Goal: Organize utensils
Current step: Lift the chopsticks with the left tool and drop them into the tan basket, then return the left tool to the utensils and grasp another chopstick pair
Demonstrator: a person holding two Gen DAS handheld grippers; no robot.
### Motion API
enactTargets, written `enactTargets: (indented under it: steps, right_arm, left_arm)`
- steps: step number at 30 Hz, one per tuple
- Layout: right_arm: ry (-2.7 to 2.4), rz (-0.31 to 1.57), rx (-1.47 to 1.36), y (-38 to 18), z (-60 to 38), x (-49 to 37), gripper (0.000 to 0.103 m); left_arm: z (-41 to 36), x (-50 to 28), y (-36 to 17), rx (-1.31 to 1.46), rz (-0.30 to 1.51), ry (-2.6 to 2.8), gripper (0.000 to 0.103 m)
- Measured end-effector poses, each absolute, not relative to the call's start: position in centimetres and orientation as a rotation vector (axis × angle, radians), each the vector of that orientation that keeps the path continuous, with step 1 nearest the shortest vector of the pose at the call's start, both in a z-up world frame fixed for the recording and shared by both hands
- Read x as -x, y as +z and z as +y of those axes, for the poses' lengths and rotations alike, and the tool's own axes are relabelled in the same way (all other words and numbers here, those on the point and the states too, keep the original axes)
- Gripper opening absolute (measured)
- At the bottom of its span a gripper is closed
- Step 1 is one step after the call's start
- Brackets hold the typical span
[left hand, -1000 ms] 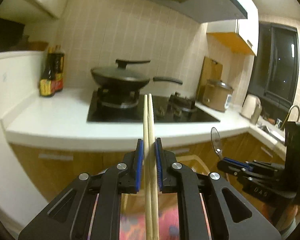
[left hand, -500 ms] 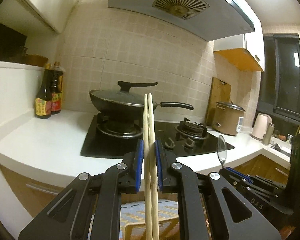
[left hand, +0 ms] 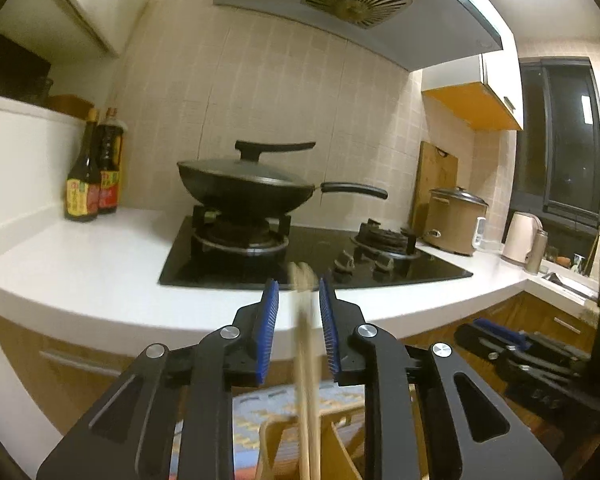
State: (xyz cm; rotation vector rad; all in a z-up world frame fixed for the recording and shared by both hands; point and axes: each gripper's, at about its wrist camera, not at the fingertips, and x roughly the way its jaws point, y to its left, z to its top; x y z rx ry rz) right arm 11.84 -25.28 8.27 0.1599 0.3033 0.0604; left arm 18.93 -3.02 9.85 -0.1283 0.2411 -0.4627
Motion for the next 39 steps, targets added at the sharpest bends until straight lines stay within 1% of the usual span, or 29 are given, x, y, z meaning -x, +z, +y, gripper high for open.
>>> enactTargets:
  steps: [1,2,4,7,9,14,20,26,28,29,30,31,32,33,35,37,39]
  right_arm:
    - [0.052,0.3,-0.161,8.3,-25.2,-11.2,0.049]
    - [0.043,0.303,-0.16,8.2,-25.2,-10.2,0.049]
    - [0.035,0.326,-0.157,8.2,-25.1,-9.1,0.049]
    - [0.017,0.364,-0.159,8.1,-25.2,-7.3,0.049]
    - [0.015,0.405,-0.156,7.9,-25.0,-6.1,0.049]
    - [0.01,0.494,-0.159,7.0,-24.4,-3.5,0.049]
    - [0.03,0.621,-0.191,4.7,-23.4,-0.5,0.049]
    - [0.05,0.775,-0.246,0.6,-22.8,2.0,0.049]
    - [0.051,0.819,-0.251,-0.6,-22.5,2.5,0.049]
    - [0.054,0.853,-0.265,-1.5,-22.4,2.7,0.048]
    - [0.064,0.883,-0.283,-2.4,-22.3,3.0,0.043]
    - [0.077,0.909,-0.297,-3.2,-22.2,3.3,0.04]
    - [0.081,0.926,-0.305,-3.9,-22.0,3.5,0.037]
    - [0.08,0.938,-0.309,-4.4,-21.9,3.8,0.035]
    - [0.088,0.96,-0.322,-5.1,-21.7,4.5,0.035]
    - [0.097,0.97,-0.325,-5.3,-21.6,5.2,0.035]
    - [0.088,0.97,-0.303,-5.1,-21.3,5.9,0.033]
  left_arm:
    - [-2.8,-18.8,9.7,0.133,0.251,-0.466,0.026]
    - [-2.4,-18.5,9.6,0.143,0.264,-0.472,0.035]
    - [-1.3,-17.6,9.5,0.16,0.284,-0.475,0.042]
    - [-0.1,-16.1,9.5,0.174,0.315,-0.485,0.044]
    - [0.8,-14.7,9.6,0.187,0.335,-0.486,0.049]
    - [2.5,-11.0,9.3,0.194,0.37,-0.466,0.052]
    - [4.5,-6.9,7.3,0.205,0.46,-0.408,0.06]
    - [6.1,-3.7,3.5,0.207,0.599,-0.369,0.061]
    - [6.2,-2.7,2.1,0.188,0.653,-0.369,0.059]
    - [6.1,-2.4,1.7,0.178,0.668,-0.365,0.059]
    - [5.9,-1.9,0.9,0.162,0.698,-0.358,0.059]
    - [5.8,-1.6,0.3,0.151,0.727,-0.36,0.059]
    - [5.6,-1.3,-0.2,0.144,0.747,-0.365,0.057]
    - [5.4,-1.0,-0.9,0.136,0.776,-0.377,0.056]
    - [4.8,-0.5,-1.9,0.114,0.831,-0.391,0.055]
    - [4.0,-0.3,-2.6,0.091,0.871,-0.398,0.051]
    - [3.1,-0.1,-3.6,0.062,0.933,-0.405,0.044]
